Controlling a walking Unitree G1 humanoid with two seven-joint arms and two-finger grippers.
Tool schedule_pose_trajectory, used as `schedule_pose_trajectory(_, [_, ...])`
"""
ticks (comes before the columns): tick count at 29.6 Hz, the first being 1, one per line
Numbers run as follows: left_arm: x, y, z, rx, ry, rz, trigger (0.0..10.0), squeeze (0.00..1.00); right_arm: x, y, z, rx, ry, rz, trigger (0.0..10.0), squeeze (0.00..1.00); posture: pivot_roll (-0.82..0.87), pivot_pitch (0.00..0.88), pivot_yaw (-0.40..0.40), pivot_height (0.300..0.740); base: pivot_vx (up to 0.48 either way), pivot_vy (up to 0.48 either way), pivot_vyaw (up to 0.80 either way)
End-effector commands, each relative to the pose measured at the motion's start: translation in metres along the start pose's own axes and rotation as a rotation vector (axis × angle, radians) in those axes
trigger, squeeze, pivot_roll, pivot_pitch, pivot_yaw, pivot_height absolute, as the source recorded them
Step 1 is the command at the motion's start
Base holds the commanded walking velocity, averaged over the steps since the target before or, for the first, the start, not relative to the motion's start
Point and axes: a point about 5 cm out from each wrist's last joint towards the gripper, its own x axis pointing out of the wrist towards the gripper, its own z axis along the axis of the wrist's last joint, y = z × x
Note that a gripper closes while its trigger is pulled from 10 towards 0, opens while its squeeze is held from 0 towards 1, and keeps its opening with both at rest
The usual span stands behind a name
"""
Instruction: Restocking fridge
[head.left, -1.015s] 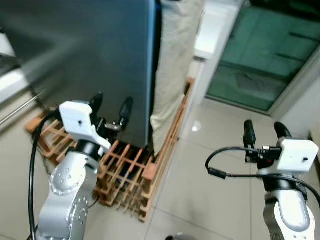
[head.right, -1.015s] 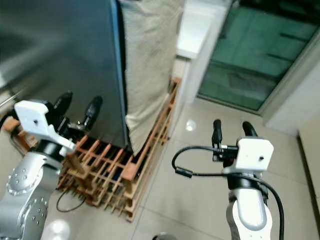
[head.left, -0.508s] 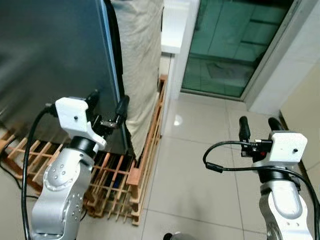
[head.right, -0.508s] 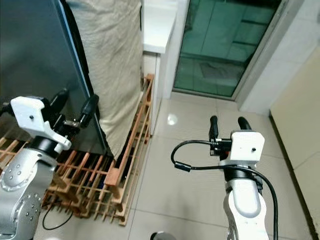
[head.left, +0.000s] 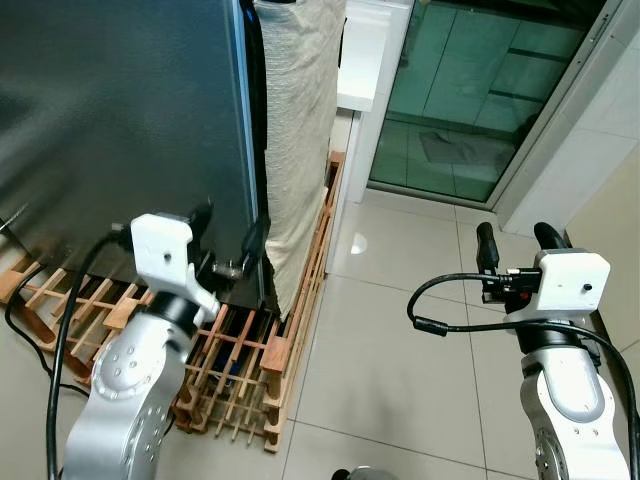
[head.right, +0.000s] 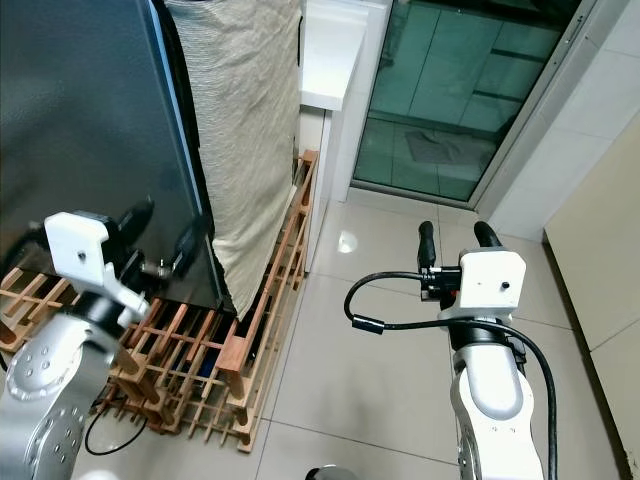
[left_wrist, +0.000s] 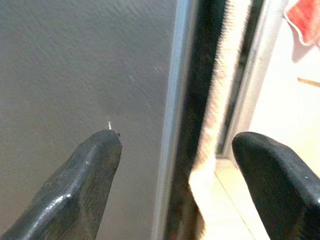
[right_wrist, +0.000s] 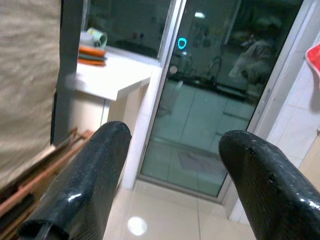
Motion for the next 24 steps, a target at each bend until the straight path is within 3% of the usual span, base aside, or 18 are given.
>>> schedule_pose_trajectory(1, [0.002, -0.012, 0.008, -0.017, -0.022, -0.077, 10.0, 0.00, -0.001, -0.006, -0.001, -0.019, 0.001, -0.009, 10.0, 0.00, -0.08, 0.000, -0.052, 0.740, 0.000, 0.000, 0.00])
schedule_pose_trajectory(9, [0.016, -0.024, 0.014, -0.094, -0.060, -0.094, 10.0, 0.00, 0.001, -0.010, 0.000, -0.041, -0.007, -0.013, 10.0, 0.00, -0.10, 0.000, -0.052, 0.740, 0.000, 0.000, 0.00])
schedule_pose_trajectory(20, [0.052, -0.032, 0.014, -0.127, -0.071, -0.053, 10.0, 0.00, 0.010, -0.009, 0.003, -0.041, -0.037, -0.024, 10.0, 0.00, -0.12, 0.000, -0.038, 0.740, 0.000, 0.000, 0.00])
schedule_pose_trajectory(24, [0.054, -0.031, 0.013, -0.127, -0.070, -0.045, 10.0, 0.00, 0.010, -0.009, 0.003, -0.041, -0.038, -0.027, 10.0, 0.00, -0.12, 0.000, -0.033, 0.740, 0.000, 0.000, 0.00])
